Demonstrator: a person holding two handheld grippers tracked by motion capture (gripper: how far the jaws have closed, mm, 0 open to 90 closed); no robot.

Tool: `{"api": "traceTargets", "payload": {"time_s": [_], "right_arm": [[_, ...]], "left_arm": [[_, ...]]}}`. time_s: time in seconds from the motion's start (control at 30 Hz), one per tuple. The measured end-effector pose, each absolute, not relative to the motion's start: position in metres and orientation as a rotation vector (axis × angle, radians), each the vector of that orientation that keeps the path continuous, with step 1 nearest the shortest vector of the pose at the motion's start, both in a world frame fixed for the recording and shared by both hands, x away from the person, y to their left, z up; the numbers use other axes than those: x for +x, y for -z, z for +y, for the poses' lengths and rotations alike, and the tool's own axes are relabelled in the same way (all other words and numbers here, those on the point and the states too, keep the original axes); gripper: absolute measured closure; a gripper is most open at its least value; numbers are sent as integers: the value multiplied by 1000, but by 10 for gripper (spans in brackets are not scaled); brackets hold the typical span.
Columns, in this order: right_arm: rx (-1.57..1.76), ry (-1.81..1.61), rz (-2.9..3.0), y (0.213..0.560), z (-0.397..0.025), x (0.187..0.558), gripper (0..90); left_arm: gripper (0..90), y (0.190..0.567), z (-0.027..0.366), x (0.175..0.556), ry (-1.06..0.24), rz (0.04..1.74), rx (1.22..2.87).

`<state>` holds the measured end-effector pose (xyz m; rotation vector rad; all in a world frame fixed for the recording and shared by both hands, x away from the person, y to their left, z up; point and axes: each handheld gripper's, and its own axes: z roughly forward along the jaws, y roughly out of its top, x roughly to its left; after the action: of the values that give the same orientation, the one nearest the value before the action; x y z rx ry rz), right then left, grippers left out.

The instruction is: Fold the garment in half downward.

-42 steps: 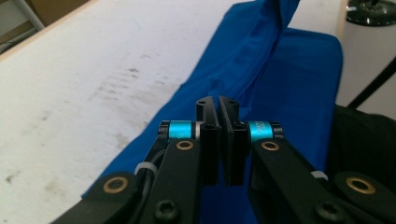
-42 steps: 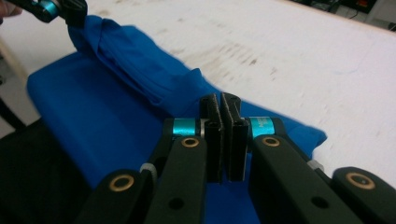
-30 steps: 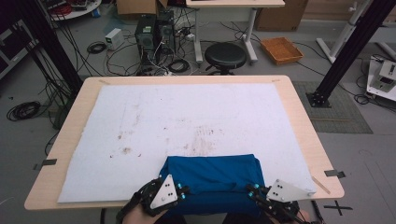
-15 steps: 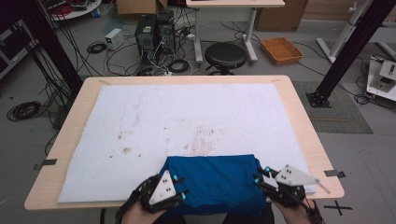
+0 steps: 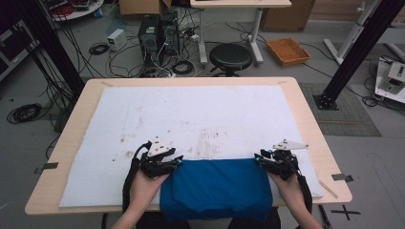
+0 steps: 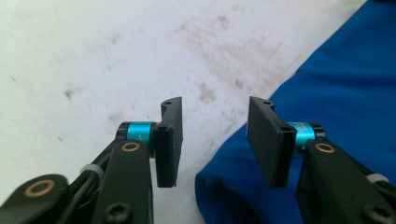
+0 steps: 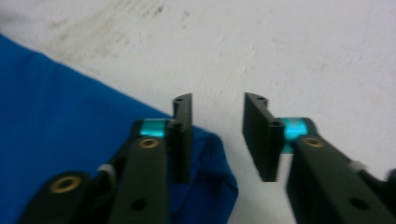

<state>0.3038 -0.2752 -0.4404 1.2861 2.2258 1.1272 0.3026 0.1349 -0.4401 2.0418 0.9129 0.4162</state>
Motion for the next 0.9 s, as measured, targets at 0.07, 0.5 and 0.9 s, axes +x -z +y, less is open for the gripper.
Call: {"api": "traceTargets", "payload": {"time_s": [0.07, 0.5, 0.9], "right_arm": [[1264, -1104, 2236, 442, -275, 303, 774], [1341, -1171, 2212, 441, -282, 298, 532], [1278, -1191, 2269, 444, -281, 303, 846]], "left_arm": [[616, 444, 136, 301, -415, 920, 2055], [532, 441, 144, 295, -395, 936, 2033], [822, 446, 142, 299, -312, 910, 2049]]}}
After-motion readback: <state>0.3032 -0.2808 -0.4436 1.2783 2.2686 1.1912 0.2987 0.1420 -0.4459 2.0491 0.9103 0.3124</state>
